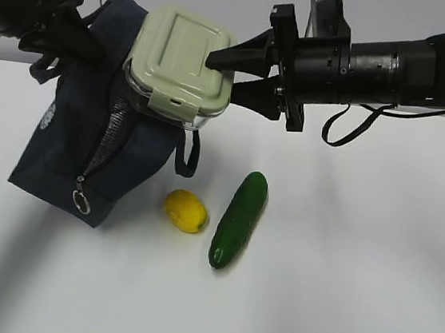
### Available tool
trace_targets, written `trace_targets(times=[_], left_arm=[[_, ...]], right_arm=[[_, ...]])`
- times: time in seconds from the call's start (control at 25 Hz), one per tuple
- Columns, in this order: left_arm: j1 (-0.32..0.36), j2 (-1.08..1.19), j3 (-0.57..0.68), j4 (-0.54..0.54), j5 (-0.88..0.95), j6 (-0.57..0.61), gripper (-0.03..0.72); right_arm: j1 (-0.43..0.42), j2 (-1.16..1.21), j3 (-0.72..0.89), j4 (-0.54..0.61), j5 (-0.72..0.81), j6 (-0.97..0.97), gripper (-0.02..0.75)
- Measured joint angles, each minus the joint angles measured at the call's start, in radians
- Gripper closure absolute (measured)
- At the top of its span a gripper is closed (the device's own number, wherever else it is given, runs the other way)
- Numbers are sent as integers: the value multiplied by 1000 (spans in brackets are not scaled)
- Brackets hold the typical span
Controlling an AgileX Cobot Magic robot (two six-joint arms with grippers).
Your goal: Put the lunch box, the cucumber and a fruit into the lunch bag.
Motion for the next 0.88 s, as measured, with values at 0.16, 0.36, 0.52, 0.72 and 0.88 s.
trace_targets(times=[0.16,0.36,0.52,0.72,0.88], left_arm=[[0,0,-36,-6,6,4,692],[0,0,-47,-52,27,24,692],[0,0,-47,-102,47,44,692],[0,15,-47,-166,68,68,693],[0,34,-47,-209,92,84,693]], right_arm=[[0,34,0,2,-10,0,386],[0,75,-2,21,-14,0,386],[0,92,-2,27,-28,-15,386],[12,92,-4,67,-34,-42,386],[48,92,-4,79,-44,-62,386]])
